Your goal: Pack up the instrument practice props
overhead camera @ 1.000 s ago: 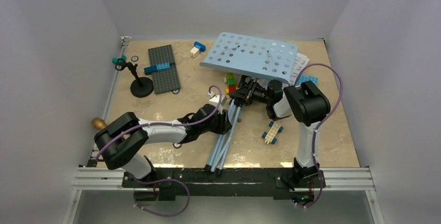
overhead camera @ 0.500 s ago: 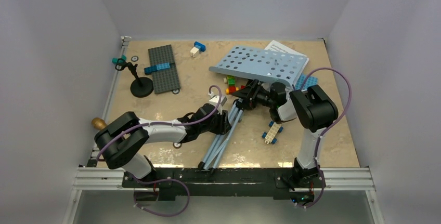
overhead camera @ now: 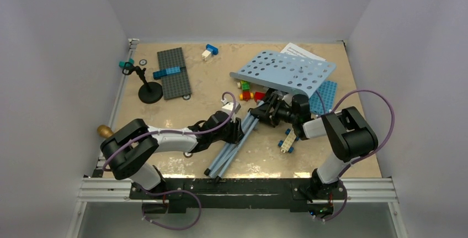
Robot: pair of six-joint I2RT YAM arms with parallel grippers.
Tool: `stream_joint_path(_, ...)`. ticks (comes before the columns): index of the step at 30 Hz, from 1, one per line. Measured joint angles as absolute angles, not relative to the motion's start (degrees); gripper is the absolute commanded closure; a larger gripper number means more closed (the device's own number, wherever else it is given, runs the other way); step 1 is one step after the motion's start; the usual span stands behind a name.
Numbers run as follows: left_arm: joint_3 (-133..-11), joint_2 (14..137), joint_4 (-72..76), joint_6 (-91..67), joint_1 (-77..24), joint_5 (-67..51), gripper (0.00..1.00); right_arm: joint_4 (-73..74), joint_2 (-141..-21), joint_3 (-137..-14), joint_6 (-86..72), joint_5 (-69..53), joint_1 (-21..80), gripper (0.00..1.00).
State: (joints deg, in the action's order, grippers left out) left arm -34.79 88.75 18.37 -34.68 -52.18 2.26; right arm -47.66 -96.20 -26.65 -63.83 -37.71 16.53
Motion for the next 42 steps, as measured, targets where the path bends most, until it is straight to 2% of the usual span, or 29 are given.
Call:
stream_joint_path(7,-34.79,88.75,19.35,-33.41,-50.19,8.05,1.0,-38.44,-94.41,-24.05,-59.02,-43.05,18.0,0.29)
stream_joint_path(15,-35.14,88.88,18.35,-33.45,-49.95,8.84,1.0,-36.56,-93.36,-23.9,-55.88,-44.58,18.0,0.29)
stream_joint_path(27,-38.04,89.6,16.99,-33.85,-49.95,9.02,1.0,-20.47,-69.58,-21.32,-43.55,-44.07,20.49,0.29)
stream_joint_path(37,-39.33,91.37,15.25,-33.41,-50.0,10.76,1.0,-8.67,-56.29,-20.18,-35.9,-40.77,20.58,0.29)
stream_joint_path(42,-40.42,92.03,14.63,-33.52,-49.98,10.37,0.76,-1.15,-46.98,-21.08,-33.12,-38.96,20.58,0.29)
